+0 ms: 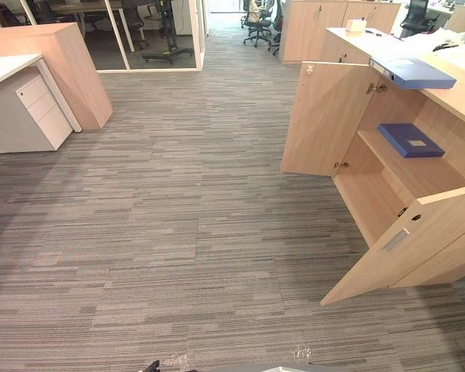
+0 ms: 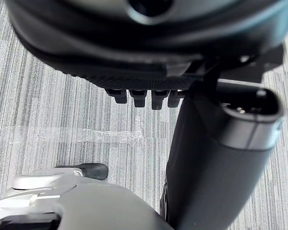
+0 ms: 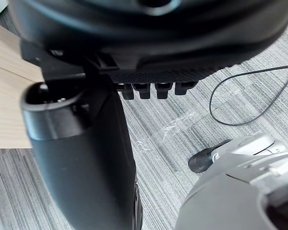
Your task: Walk over to the cabinet, pick up the folder, carry it to the office cabinet, place the folder inside the office cabinet, then close the office cabinet door
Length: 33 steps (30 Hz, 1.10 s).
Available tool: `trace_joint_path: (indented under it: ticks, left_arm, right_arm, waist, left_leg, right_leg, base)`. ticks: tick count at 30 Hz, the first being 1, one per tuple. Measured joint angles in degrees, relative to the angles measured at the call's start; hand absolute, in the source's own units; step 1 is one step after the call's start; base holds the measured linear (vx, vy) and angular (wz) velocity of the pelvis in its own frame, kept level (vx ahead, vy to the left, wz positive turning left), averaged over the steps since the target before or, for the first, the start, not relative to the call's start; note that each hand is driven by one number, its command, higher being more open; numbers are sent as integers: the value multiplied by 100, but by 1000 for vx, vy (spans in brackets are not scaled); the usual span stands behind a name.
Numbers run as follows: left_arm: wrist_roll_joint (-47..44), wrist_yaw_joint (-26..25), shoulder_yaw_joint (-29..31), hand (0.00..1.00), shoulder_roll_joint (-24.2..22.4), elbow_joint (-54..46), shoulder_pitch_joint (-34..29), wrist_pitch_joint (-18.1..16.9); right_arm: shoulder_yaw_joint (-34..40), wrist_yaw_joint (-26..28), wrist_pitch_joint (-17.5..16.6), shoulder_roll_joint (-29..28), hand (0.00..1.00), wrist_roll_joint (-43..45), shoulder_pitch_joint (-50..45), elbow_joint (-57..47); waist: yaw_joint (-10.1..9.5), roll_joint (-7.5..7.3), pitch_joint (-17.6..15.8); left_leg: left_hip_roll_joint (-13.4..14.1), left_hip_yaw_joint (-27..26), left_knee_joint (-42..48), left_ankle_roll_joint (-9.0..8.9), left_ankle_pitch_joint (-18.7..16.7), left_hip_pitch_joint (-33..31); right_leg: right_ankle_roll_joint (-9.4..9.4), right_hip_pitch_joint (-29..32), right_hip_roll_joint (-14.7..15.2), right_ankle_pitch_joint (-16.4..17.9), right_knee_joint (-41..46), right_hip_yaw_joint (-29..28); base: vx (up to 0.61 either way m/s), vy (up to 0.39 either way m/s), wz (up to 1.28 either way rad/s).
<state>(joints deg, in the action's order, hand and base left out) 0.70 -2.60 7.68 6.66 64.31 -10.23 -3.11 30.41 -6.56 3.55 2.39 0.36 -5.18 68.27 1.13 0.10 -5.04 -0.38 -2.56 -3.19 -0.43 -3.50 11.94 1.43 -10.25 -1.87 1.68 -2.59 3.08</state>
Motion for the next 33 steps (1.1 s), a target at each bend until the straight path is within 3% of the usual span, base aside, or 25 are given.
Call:
trace_joint_path:
  ticks: [8,9,11,12,13,15,16,19,22,24,25,26,27,28,29,30,31,32,33]
  left_arm:
    - [-1,-1,25,100,-1,2,0,1]
    - [-9,0,78,100,-4,-4,3,2]
    - [-35,-5,365,100,-44,-145,30,-3]
    - [-110,1,672,100,-139,-338,68,-7]
    - [-269,6,1019,100,-273,-586,88,-15]
    - [-554,56,1261,100,-433,-918,80,-75]
    - [-712,59,1276,100,-495,-1072,32,-135]
    - [-933,37,1170,100,-468,-1125,36,-191]
    - [-1195,35,1053,100,-379,-1060,51,-194]
    - [-1361,-13,891,100,-330,-983,55,-204]
    - [-1403,-11,865,100,-316,-877,82,-214]
    - [-1416,-9,841,100,-328,-808,104,-212]
    - [-1433,-45,832,100,-258,-663,103,-186]
    - [-1463,-85,831,100,-224,-616,108,-172]
    - [-1526,-160,830,100,-163,-481,144,-130]
    - [-1568,-231,827,100,-145,-392,113,-95]
    - [-1583,-241,811,100,-157,-392,63,-80]
    - [-1586,-259,700,100,-144,-391,17,-62]
    - [-1576,-259,577,100,-113,-386,23,-40]
  right_arm:
    - [3,0,-2,-6,100,0,0,-2]
    - [5,0,-6,-17,100,-1,5,-2]
    - [27,2,-11,-61,100,5,41,-16]
    - [88,-2,3,-96,100,26,100,-94]
    - [-39,-17,9,-83,100,30,84,-205]
    - [-326,-94,5,8,100,11,41,-335]
    - [-456,-152,15,28,100,-20,46,-346]
    - [-362,-165,19,23,100,-30,90,-324]
    - [-90,-170,66,7,100,-32,244,-200]
    - [172,-184,83,50,100,-29,310,38]
    - [253,-192,85,98,100,-37,295,154]
    - [315,-191,85,139,100,-37,277,233]
    - [533,-163,85,127,100,-71,289,373]
    - [595,-143,85,102,100,-71,295,396]
    - [681,-116,81,49,100,-52,332,392]
    - [696,-101,82,46,100,-26,315,372]
    - [764,-86,78,48,100,1,309,329]
    - [863,-42,25,35,100,23,308,194]
    - [864,-5,-11,48,100,25,305,48]
  waist:
    - [3,-11,-6]
    - [3,-34,-24]
    - [-1,-70,-125]
    - [8,-87,-252]
    - [-7,-42,-374]
    - [-107,40,-529]
    - [-112,28,-521]
    - [-124,11,-507]
    - [-167,8,-508]
    - [-169,39,-496]
    - [-155,64,-482]
    - [-151,68,-439]
    - [-136,-43,-152]
    - [-104,-132,-65]
    - [-101,-206,-43]
    - [-104,-267,-36]
    - [-95,-249,-26]
    - [-10,-203,-27]
    - [75,-185,-40]
  left_leg:
    - [2,4,4,-1,-1,-32]
    - [3,2,143,-76,-87,-117]
    - [49,-105,1280,-286,-596,-664]
    - [207,-365,2468,-521,-917,-1210]
    - [472,-645,3924,-473,-914,-1888]
    - [869,-823,5649,-259,-675,-2683]
    - [1027,-871,6105,-245,-773,-3027]
    - [1198,-938,5379,-250,-807,-3331]
    - [1238,-811,3215,-313,-623,-3347]
    - [1255,-750,1954,-458,-278,-3224]
    - [1253,-931,2094,-611,160,-3193]
    - [1157,-1005,2237,-594,309,-3189]
    - [781,-1184,2388,-388,267,-3200]
    - [630,-1294,2364,-226,186,-3160]
    - [341,-1505,2227,7,59,-2859]
    - [50,-1699,1947,193,-52,-2412]
    - [-61,-1767,1814,285,-114,-2174]
    - [-184,-1777,1676,418,-203,-1901]
    - [-316,-1726,1509,470,-237,-1607]
  right_leg:
    - [0,8,-1,1,-28,13]
    - [-28,14,8,21,-17,16]
    - [-215,158,24,190,224,45]
    - [-328,204,21,347,399,173]
    - [-384,199,-25,445,543,234]
    - [-437,87,-66,644,796,235]
    - [-419,8,7,765,888,233]
    - [-199,-109,266,882,879,164]
    - [136,-303,760,1007,686,-6]
    - [444,-651,1271,1186,490,-12]
    - [473,-847,1471,1205,464,28]
    - [456,-888,1599,1195,535,46]
    - [234,-597,2050,1055,1053,24]
    - [221,-405,2233,923,1353,24]
    - [283,-82,2586,532,2105,-11]
    - [-18,344,2921,-85,3037,-12]
    - [-242,568,3086,-501,3521,42]
    - [-516,857,3314,-775,4399,277]
    - [-678,1084,3534,-753,5322,679]
  base:
    - [0,0,0]
    - [-11,-4,3]
    - [-47,-12,10]
    - [-86,-17,22]
    - [-73,-13,18]
    - [24,12,1]
    - [103,25,2]
    - [245,109,-9]
    - [407,283,-34]
    - [510,466,-23]
    - [376,378,-11]
    - [510,530,-17]
    - [428,433,-20]
    - [655,647,-33]
    - [562,532,-36]
    - [573,532,-41]
    - [581,525,-28]
    - [457,402,4]
    - [630,508,20]
